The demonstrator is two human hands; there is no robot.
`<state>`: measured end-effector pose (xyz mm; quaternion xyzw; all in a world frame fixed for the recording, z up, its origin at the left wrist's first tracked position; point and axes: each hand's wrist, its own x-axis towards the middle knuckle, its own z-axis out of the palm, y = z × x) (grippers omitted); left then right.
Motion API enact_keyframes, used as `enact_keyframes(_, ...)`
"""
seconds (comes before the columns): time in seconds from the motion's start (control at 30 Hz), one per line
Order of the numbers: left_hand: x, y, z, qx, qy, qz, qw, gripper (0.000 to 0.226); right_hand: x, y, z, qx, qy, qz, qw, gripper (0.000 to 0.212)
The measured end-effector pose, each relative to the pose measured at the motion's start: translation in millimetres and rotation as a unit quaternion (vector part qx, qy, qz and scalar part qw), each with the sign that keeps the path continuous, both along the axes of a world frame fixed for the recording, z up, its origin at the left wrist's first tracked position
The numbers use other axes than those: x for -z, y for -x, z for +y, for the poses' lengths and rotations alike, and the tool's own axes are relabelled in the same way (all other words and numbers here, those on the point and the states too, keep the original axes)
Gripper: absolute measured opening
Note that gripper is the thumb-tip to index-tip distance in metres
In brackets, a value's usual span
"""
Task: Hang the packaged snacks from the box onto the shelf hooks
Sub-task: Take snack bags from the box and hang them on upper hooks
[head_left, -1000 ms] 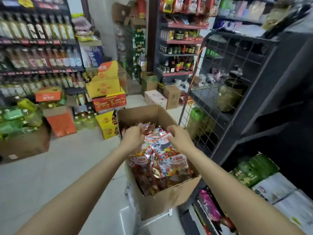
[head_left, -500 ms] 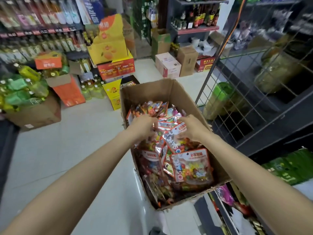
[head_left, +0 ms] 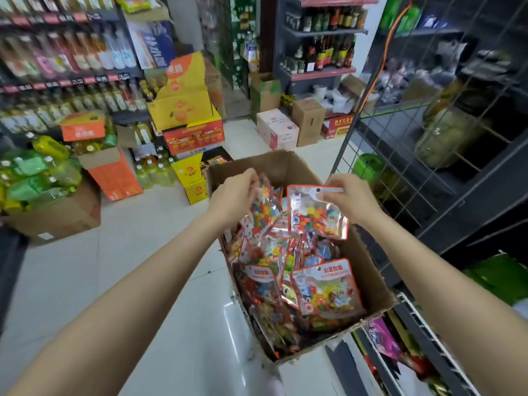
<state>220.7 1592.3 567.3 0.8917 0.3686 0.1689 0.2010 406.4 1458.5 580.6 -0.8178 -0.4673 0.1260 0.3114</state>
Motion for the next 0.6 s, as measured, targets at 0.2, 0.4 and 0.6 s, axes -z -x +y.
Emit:
enact_keyframes(0.2,-62,-1,-29,-0.014,0.019,-0.186,0.982,0.015,-70,13,-50,0.094,-0.121,-0.030,0.988,0.009)
enact_keyframes(0.4,-126,-26,-100,0.083,0.126,-0.355,0.922,0.014,-135,43,-145,0.199,-0.185,-0.072,0.960,0.029)
enact_keyframes(0.6,-190,-65,-206,0.353,0.200,-0.323,0.855,0.004,-190,58,-261,0.344,-0.229,0.006,0.911,0.029)
